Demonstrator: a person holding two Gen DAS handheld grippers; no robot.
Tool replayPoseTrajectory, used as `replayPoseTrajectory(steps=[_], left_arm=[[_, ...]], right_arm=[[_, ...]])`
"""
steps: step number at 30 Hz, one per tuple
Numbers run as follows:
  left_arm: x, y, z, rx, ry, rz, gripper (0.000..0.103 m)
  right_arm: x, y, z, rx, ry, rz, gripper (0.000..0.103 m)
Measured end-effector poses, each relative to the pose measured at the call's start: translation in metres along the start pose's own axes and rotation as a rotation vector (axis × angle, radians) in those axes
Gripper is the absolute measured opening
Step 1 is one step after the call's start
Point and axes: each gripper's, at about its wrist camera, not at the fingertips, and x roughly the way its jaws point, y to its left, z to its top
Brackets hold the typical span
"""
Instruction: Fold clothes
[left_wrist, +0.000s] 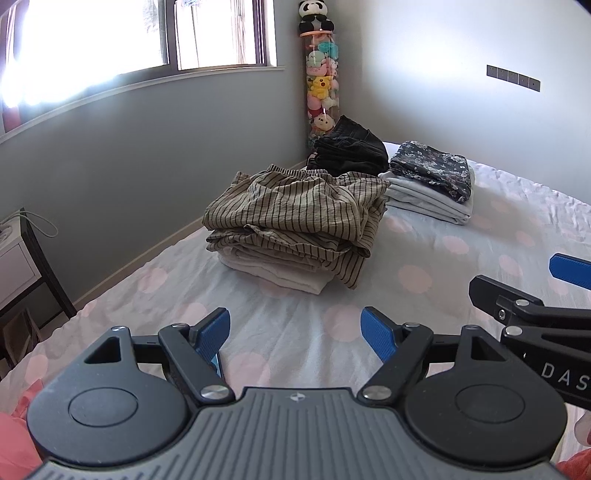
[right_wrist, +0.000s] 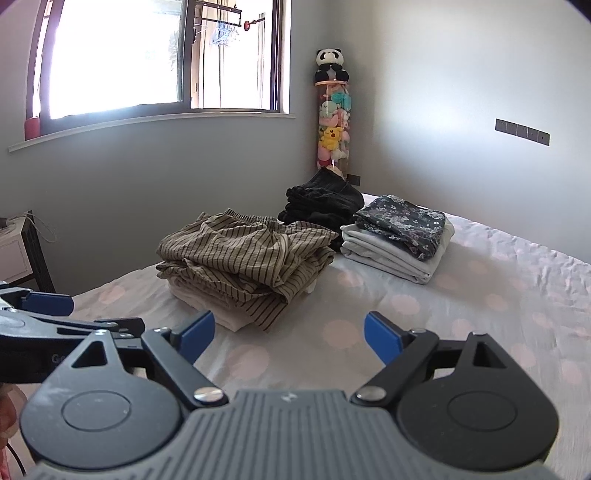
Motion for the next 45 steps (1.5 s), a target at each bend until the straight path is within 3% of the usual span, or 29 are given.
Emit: replayPoseTrajectory(steps=[45], left_arm=[[-0.006, -0.008, 0.0, 0.015, -0.021, 0.027, 0.092]], right_arm=[[-0.002, -0.005, -0.005, 0.001, 0.005, -0.03, 0.09]])
